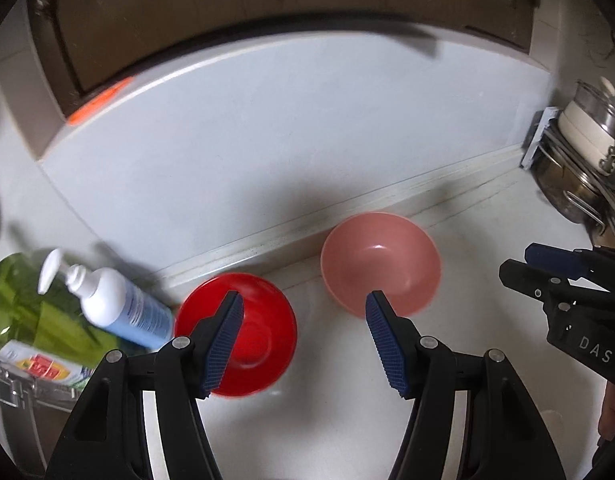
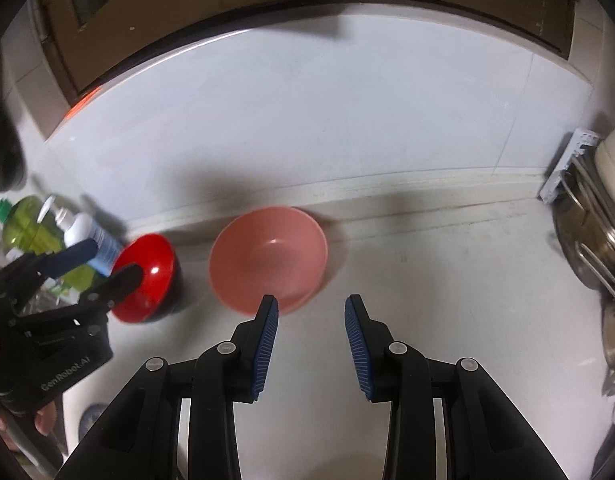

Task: Organize plates and bowls
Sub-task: 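Move both grippers to the rim of the pink bowl, then close both grippers together on the pink bowl's rim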

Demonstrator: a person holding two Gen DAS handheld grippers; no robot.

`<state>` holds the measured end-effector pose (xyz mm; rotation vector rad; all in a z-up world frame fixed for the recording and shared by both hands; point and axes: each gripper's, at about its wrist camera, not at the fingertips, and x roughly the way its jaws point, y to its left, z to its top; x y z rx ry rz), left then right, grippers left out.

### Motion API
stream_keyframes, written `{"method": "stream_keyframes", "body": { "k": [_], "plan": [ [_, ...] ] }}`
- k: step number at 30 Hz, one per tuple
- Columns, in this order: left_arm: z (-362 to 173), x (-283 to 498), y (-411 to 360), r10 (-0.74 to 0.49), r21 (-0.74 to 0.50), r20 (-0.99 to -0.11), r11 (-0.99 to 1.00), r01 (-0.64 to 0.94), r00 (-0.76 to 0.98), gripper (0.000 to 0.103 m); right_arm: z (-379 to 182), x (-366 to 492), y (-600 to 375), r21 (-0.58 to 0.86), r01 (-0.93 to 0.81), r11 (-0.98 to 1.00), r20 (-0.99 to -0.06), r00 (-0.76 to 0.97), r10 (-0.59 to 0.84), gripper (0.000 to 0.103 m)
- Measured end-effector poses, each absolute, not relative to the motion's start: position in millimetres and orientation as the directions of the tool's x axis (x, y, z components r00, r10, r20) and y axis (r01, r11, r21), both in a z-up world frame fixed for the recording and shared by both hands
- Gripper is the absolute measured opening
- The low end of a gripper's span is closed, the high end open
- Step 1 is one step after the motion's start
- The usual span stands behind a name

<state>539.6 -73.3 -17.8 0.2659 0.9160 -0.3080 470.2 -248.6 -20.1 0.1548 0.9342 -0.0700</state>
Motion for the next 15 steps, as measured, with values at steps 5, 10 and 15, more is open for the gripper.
{"method": "stream_keyframes", "body": {
  "k": [5, 10, 15],
  "plan": [
    [-36.5, 569.3, -78.3, -0.149, 0.078, -0.838, 0.919, 0.386, 0.525, 0.060, -33.2, 497.7, -251.4, 0.123, 0.147, 0.981, -0.824, 0.566, 0.018, 0.036],
    [-55.6, 591.6, -87.3, -0.142, 0.076, -0.860, 0.914, 0.398, 0.490, 0.057, -52.5, 518.5, -254.2, 0.145, 0.178, 0.973, -0.846, 0.532, 0.029, 0.036],
    [-75.6, 607.5, -98.2, -0.141, 0.067, -0.878, 0.910, 0.410, 0.457, 0.053, -70.3, 532.1, -260.3, 0.170, 0.206, 0.964, -0.863, 0.503, 0.045, 0.036]
  ]
}}
